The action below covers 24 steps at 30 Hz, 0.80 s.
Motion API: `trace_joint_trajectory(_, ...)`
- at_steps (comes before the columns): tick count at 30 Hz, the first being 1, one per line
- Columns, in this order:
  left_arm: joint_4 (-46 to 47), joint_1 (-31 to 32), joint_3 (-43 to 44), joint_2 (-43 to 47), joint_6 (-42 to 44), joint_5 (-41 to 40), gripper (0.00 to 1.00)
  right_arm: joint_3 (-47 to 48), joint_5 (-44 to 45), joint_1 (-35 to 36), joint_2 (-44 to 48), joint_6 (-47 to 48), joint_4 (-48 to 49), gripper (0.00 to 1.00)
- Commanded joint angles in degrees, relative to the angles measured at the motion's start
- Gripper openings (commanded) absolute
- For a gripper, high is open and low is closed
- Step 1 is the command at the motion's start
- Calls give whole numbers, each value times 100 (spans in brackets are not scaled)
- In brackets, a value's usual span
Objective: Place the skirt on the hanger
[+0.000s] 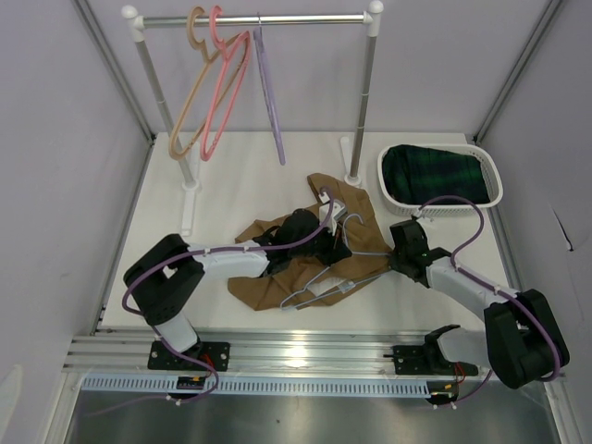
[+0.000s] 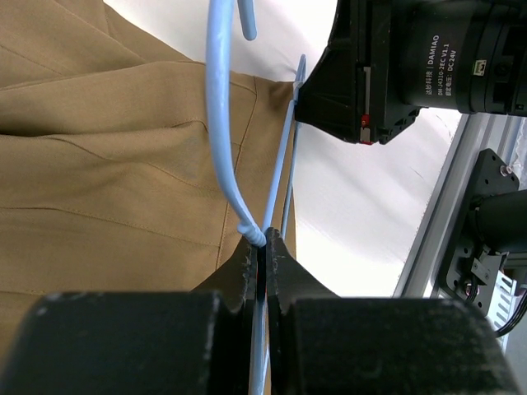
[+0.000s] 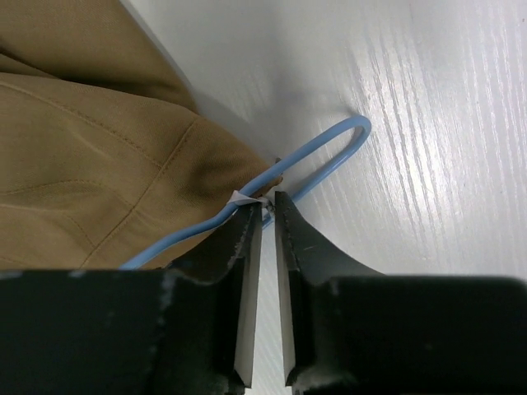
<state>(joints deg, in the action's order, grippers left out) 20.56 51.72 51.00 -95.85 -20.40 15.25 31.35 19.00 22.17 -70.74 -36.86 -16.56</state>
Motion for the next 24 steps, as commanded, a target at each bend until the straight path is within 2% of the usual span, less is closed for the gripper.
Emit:
trace_joint_trajectory(1, -324, 22, 208, -162, 239, 93, 0, 143, 34, -46, -36, 205, 688, 10)
trace_joint_trajectory(4, -350, 22, 270, -188, 239, 84, 0, 64, -151, -46, -45, 258, 855, 0)
trace_joint_trajectory(7, -368, 22, 331, -223, 212, 58, 0, -33, -458, -3, 183, 153, 883, 0)
trace_joint_trajectory(17, -456, 22, 621, -513, 133, 75, 0, 73, -292, 805, 921, -242, 241, 0)
trace_joint_trajectory(24, -649, -4, 867, -715, 422, 408, 0, -112, -406, 938, 685, -365, 223, 0)
